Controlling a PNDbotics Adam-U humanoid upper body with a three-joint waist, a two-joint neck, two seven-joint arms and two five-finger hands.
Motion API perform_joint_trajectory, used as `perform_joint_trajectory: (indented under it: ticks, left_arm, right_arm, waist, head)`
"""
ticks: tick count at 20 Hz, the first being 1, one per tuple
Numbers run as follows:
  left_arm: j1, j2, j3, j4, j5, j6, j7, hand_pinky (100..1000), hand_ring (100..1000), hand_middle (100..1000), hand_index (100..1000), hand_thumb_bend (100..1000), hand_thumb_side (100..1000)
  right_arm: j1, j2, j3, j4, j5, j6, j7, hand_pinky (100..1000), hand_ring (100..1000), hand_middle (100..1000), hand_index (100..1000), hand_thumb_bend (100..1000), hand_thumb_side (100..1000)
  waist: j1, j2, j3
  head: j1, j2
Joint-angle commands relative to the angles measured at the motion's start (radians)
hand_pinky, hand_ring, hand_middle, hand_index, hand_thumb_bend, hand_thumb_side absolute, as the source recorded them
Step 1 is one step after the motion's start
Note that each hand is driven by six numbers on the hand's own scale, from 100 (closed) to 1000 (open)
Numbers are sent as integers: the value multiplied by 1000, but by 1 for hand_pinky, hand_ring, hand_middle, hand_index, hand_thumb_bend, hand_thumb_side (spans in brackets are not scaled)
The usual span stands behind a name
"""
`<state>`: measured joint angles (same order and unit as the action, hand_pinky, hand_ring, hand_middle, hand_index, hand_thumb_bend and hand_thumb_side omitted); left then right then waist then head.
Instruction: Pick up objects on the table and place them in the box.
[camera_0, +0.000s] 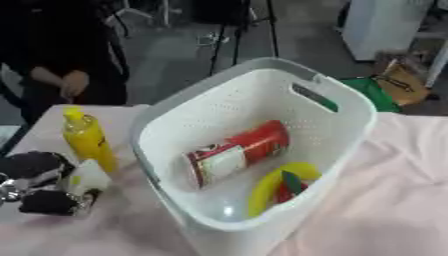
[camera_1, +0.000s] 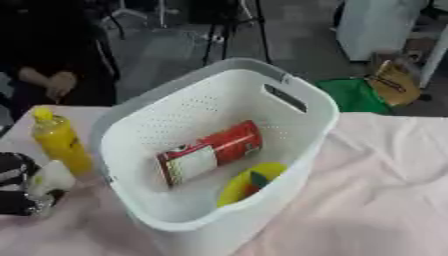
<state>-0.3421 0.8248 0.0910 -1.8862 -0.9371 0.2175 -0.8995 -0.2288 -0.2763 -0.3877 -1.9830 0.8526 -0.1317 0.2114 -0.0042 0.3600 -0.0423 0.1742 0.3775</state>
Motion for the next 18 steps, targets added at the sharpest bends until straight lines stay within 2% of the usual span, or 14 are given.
perform_joint_trajectory:
  ticks: [1,11,18]
  left_arm:
    - [-16,60,17,-45,50,2,-6,656,716,660,713,269,882]
    - [-63,121,21,-89,191,-14,10,655,711,654,709,281,885]
    - [-136,149,15,-81,261,-30,5,656,709,651,709,281,891]
  right_arm:
    - [-5,-28,-6,-17,-3,-1,-1,730,545,554,736,100,842]
    - [2,-35,-5,-17,-2,1,-1,730,545,553,735,100,842]
    - [6,-39,-2,-17,-3,-1,1,730,545,553,735,100,841]
  waist:
    - [5,-28,2]
    - [18,-42,5]
    - [23,-53,1]
  head:
    - [-4,5]
    - [-2,14]
    - [0,20]
